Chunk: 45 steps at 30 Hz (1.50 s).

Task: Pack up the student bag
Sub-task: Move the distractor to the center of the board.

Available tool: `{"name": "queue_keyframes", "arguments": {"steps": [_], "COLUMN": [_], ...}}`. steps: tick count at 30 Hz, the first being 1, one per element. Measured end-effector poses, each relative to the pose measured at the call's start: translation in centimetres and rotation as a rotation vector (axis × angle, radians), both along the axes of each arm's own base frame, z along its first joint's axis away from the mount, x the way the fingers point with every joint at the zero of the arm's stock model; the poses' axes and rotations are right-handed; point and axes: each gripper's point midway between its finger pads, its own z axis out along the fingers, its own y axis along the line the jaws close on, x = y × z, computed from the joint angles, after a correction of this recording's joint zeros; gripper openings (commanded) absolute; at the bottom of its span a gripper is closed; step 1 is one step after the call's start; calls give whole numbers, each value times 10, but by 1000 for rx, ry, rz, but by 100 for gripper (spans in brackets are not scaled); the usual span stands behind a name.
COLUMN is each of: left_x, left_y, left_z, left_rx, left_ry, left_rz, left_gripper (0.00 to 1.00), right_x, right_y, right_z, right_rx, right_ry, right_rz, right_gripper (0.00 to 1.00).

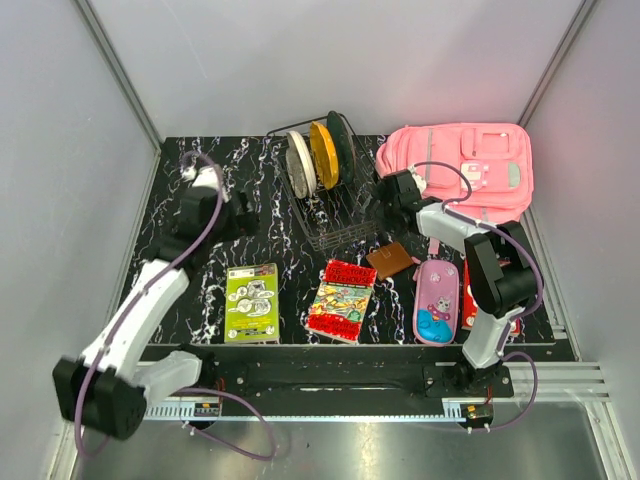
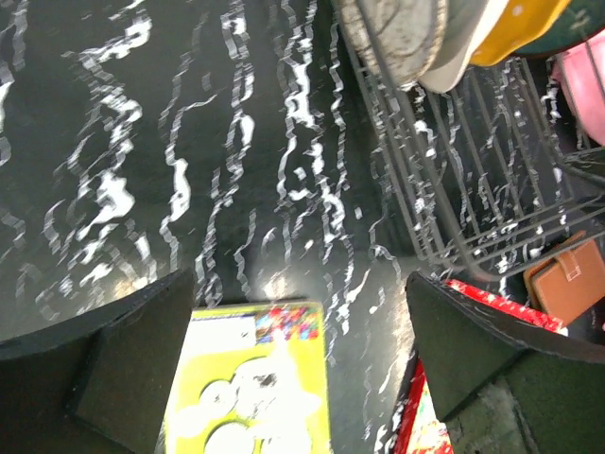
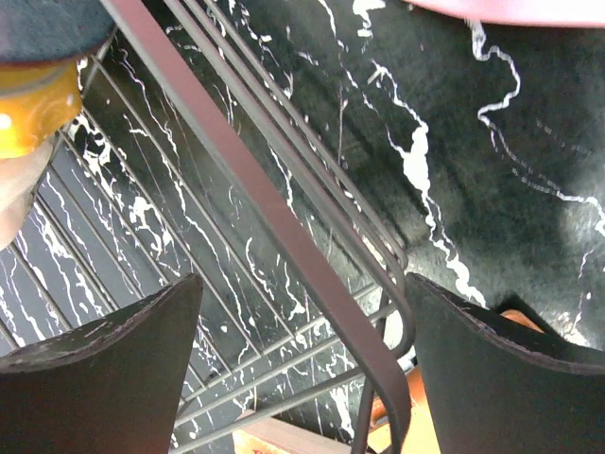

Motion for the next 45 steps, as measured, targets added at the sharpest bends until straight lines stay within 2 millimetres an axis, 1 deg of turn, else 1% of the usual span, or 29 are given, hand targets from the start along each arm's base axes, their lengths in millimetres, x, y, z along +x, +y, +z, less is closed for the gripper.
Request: {"name": "queue_keyframes", "arguments": {"steps": [2,4,6,9,10,11,14,16,18,20,23,27,30,34,37,42,44,45], "left_x": [22,41,64,103,119,127,175,196,209,220,241,276,303,323,331,334,331,329], "left_y": [-22,-37,-51,-59,-63,-64,-72,-74,-71,-62,-39,-17,-16,-24,-30,-29,-25,-22], "left_z": [-1,-4,-8,-14,-16,-18,-24,-31,-42,-52,-61,-60,-58,-68,-79,-98,-105,-108], "left_rx": [-1,2,9,24,31,34,57,65,73,78,79,85,90,97,98,118,124,124], "left_ry": [13,25,36,36,37,38,29,19,31,45,55,32,-3,-11,-2,41,67,80], "left_rz": [-36,-57,-63,-39,-29,-25,11,30,47,72,124,168,168,145,124,112,117,121], "left_gripper": [99,99,99,99,99,99,99,99,99,99,99,99,99,99,99,99,99,95], "right_x": [5,7,8,9,8,7,4,2,2,0,-3,-8,-11,-16,-23,-25,-23,-21], "right_y": [-1,-1,-2,-1,-1,-1,0,1,2,3,4,7,9,11,14,20,21,22], "right_z": [3,7,9,10,10,10,8,8,9,12,15,25,28,28,28,31,32,32], "right_rx": [-20,-33,-45,-53,-54,-55,-54,-46,-39,-32,-22,5,20,47,82,117,120,120], "right_ry": [-17,-24,-27,-32,-30,-26,-15,-8,-8,-9,-8,-12,-10,3,16,22,22,21], "right_rz": [11,21,32,45,52,55,63,72,76,81,88,104,107,108,102,99,96,94], "right_gripper": [93,94,95,96,96,96,97,97,97,97,97,98,98,98,98,100,100,100]}}
